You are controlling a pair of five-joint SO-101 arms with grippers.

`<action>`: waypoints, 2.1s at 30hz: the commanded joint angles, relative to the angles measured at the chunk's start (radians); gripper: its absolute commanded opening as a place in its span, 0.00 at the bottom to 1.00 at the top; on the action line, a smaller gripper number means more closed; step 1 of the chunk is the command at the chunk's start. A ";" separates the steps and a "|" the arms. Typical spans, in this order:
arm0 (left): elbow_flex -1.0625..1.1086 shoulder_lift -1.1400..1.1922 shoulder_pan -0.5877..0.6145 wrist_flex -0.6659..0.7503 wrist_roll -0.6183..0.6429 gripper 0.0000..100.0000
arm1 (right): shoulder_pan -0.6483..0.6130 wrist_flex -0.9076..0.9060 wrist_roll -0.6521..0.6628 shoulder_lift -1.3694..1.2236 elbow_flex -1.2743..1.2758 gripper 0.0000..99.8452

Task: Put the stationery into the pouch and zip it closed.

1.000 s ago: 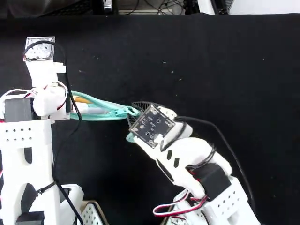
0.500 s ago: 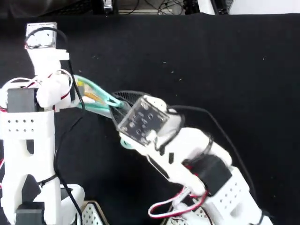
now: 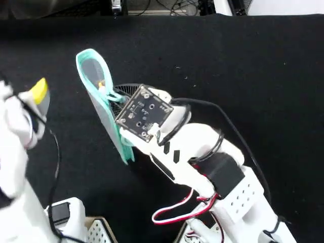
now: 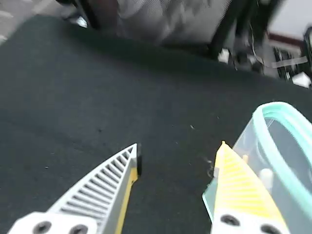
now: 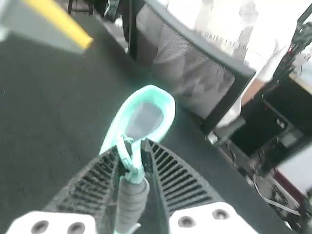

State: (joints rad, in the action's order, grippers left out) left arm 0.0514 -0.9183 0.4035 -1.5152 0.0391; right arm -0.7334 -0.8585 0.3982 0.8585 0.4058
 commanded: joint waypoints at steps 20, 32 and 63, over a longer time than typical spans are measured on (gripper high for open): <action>0.723 -0.178 -0.248 0.677 0.089 0.26 | -0.043 -0.391 0.172 -0.202 -0.486 0.01; 0.573 -0.606 -0.311 0.195 -0.043 0.26 | -0.011 -0.374 0.210 -0.285 -0.493 0.01; 0.860 -0.830 -0.495 0.325 -0.055 0.32 | 0.060 -0.454 0.241 -0.283 -0.536 0.01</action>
State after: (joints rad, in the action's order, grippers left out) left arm 0.9935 -1.7453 -0.1105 -1.1699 -0.0176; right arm -0.6935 -1.3096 0.6222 0.5715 -0.0821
